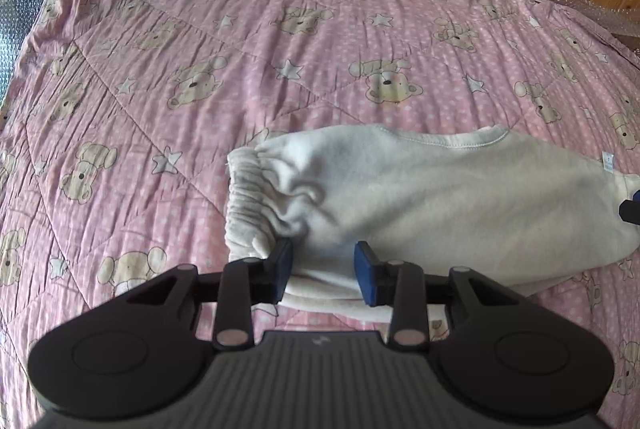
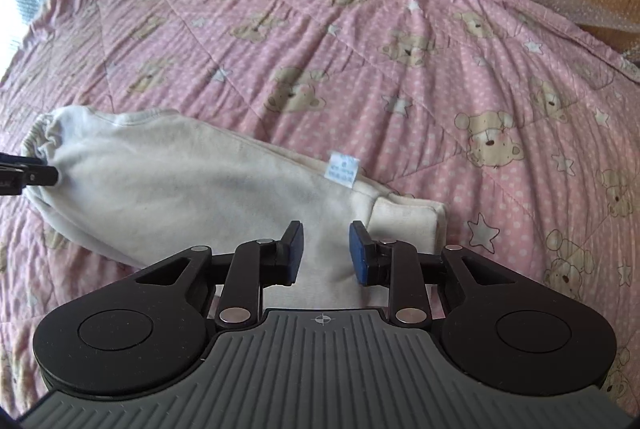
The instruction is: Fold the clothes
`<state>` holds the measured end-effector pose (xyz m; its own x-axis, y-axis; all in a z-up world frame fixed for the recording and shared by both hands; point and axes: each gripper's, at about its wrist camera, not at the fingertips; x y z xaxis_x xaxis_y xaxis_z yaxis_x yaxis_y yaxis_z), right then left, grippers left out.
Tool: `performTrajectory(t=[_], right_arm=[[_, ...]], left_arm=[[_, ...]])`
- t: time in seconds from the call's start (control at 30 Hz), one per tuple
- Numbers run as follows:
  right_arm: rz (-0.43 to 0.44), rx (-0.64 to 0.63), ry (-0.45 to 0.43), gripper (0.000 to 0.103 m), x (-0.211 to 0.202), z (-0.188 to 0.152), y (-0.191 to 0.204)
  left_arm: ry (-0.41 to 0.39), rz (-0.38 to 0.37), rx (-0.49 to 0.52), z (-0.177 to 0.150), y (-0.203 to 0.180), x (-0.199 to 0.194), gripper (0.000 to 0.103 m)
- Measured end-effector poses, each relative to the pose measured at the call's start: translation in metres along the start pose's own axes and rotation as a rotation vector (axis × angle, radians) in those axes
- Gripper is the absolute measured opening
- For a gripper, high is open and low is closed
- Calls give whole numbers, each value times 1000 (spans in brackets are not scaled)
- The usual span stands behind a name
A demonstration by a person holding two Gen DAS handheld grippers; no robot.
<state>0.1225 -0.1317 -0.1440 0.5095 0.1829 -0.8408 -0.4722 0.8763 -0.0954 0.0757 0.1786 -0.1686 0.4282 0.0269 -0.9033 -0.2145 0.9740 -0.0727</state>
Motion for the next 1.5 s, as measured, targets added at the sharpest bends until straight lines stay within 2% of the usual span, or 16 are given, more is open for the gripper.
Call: performTrajectory(t=[0.13,0.2,0.3,0.43,0.53,0.63,0.67,0.73,0.83,0.93,1.13,1.2,1.37,1.43,1.47,1.5], right_arm=[[-7,19,49,41,15,-20,5],[7,72,44,42,4,-18,0],[5,240,-44,61,-22,-22,-22],[-48,408,-11,61,-4,-38,-56],[-16,481,-29,60,17,-49,-73],[-1,421,-65,43,22,-47,-66],[-14,402,-71,22,19,-43,-62],[-37,366,-85,12,10,-36,-54],[-128,254,-144,11,-25,-10,-24],[-105,116,-186,11,-46,23,24],[16,-61,-72,11,20,52,115],[30,-65,-47,34,33,43,122],[142,94,-135,47,-14,41,94],[154,136,-189,45,-33,42,82],[145,141,-171,37,-27,43,80],[133,144,-147,17,-19,45,77]], left_arm=[[-4,-20,19,-1,3,-15,34],[-26,-73,-8,0,6,-35,44],[-42,-124,-9,-5,8,-56,50],[-4,-131,5,-14,6,-56,50],[18,-126,21,-21,5,-52,50],[34,-115,36,-27,4,-48,50],[36,-117,33,-26,5,-48,50],[29,-124,19,-21,5,-50,50],[-6,-137,-10,-8,6,-59,50],[-37,-140,-52,5,11,-65,50],[-25,-114,-91,9,25,-58,50],[-22,-117,-98,5,30,-60,50],[-16,-132,-152,1,45,-59,50],[-6,-139,-182,3,48,-54,50],[-2,-144,-195,4,49,-52,50],[1,-147,-203,5,49,-50,50]])
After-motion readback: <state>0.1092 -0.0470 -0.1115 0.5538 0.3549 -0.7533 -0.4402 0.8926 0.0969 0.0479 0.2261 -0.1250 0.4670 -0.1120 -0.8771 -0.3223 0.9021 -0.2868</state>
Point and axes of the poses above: each gripper's, at about its wrist camera, not at the fingertips, and x roughly the way its jaws point, y to its left, z to its top, and after that the axes turned 11 degrees about -x, right-handed
